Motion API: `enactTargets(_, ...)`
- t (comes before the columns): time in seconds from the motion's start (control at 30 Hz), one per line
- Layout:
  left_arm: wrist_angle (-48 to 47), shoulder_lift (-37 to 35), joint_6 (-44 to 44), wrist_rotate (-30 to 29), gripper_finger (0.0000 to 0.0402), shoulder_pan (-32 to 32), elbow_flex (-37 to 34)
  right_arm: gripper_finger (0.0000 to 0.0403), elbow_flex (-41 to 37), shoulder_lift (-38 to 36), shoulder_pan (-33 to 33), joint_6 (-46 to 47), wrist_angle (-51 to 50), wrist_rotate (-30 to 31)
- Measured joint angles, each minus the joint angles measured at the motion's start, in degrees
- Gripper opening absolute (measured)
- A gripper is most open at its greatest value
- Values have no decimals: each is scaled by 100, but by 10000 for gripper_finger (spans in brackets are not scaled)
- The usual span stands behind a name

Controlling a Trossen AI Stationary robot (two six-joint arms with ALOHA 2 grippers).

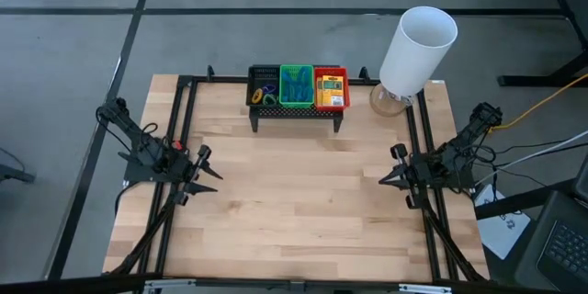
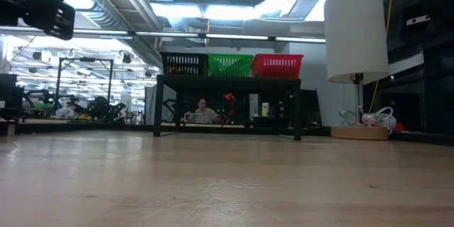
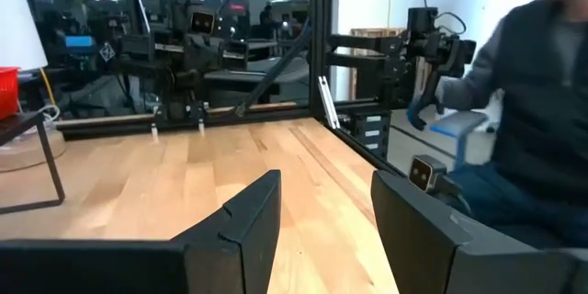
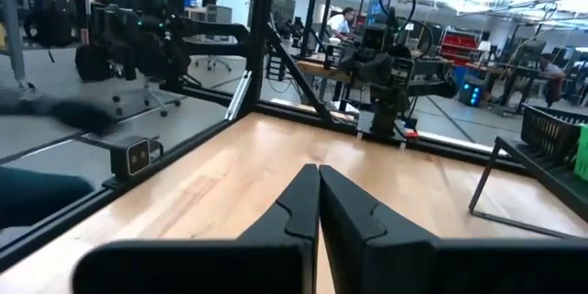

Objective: Pick & Place Office Desk Supplies
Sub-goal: Return to Home Position

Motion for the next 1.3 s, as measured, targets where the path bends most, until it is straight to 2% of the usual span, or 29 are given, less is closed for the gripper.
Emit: enactTargets(1.3,18,35,87,4,169,0,0,13,0,0,0,4,0,-2)
